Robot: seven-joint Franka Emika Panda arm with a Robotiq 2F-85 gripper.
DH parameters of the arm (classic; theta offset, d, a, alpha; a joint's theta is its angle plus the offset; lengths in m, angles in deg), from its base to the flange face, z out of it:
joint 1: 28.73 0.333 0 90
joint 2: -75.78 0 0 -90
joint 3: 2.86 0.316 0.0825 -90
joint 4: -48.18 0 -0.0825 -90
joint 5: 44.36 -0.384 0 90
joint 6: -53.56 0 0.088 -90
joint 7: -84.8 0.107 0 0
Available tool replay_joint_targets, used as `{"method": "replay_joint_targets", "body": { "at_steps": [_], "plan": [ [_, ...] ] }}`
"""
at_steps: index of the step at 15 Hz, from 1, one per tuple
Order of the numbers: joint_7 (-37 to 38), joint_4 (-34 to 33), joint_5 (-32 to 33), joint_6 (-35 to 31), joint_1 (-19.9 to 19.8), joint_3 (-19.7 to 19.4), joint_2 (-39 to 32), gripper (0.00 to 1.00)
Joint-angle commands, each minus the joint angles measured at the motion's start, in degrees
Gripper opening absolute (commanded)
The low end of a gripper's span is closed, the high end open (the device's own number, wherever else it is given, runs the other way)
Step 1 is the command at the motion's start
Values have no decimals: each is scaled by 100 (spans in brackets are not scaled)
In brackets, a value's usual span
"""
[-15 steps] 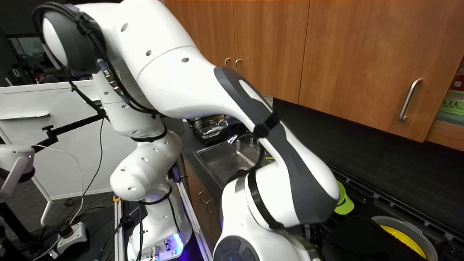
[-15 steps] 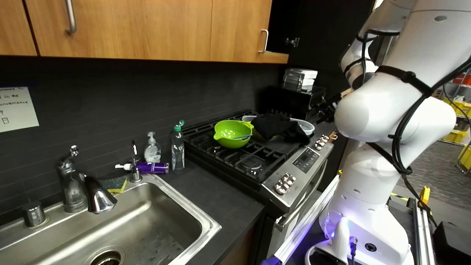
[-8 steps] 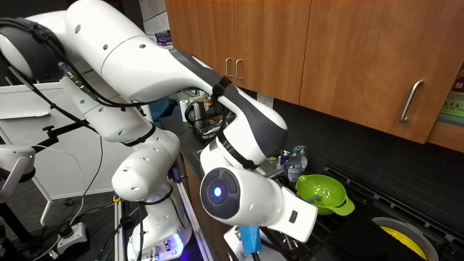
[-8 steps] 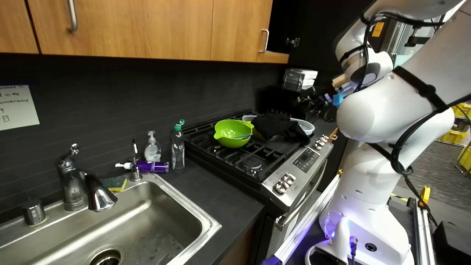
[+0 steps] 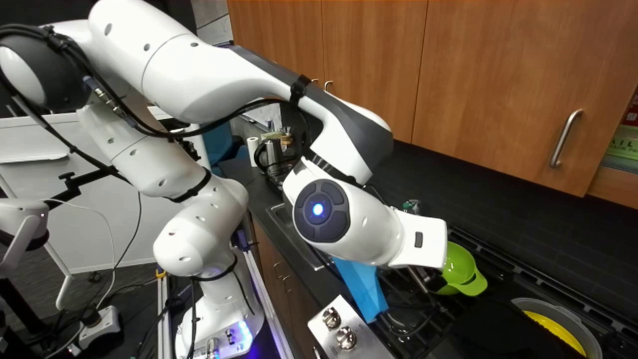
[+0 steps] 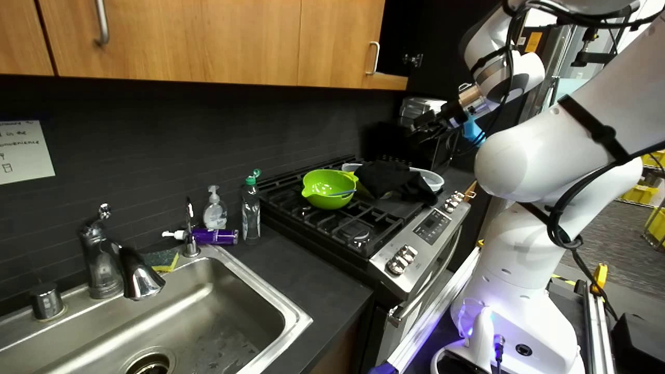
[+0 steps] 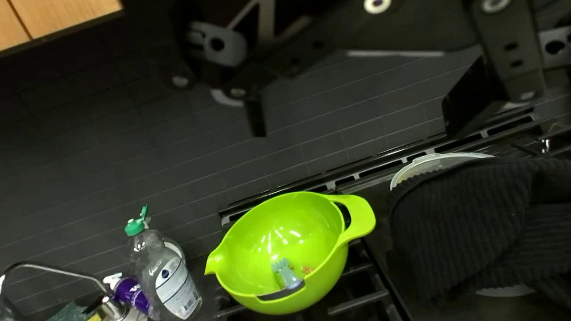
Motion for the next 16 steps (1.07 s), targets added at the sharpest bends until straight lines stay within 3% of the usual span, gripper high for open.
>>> {"method": "replay_joint_targets", "body": {
  "at_steps": [1, 8, 9, 16],
  "plan": [
    [165, -1, 6, -332, -102, 640, -5, 100],
    [433, -1, -239, -868, -148, 1675, -37, 100],
    [393, -1, -115, -702, -31, 1436, -26, 100],
    [428, -1, -151, -775, -102, 1588, -37, 100]
  ]
}}
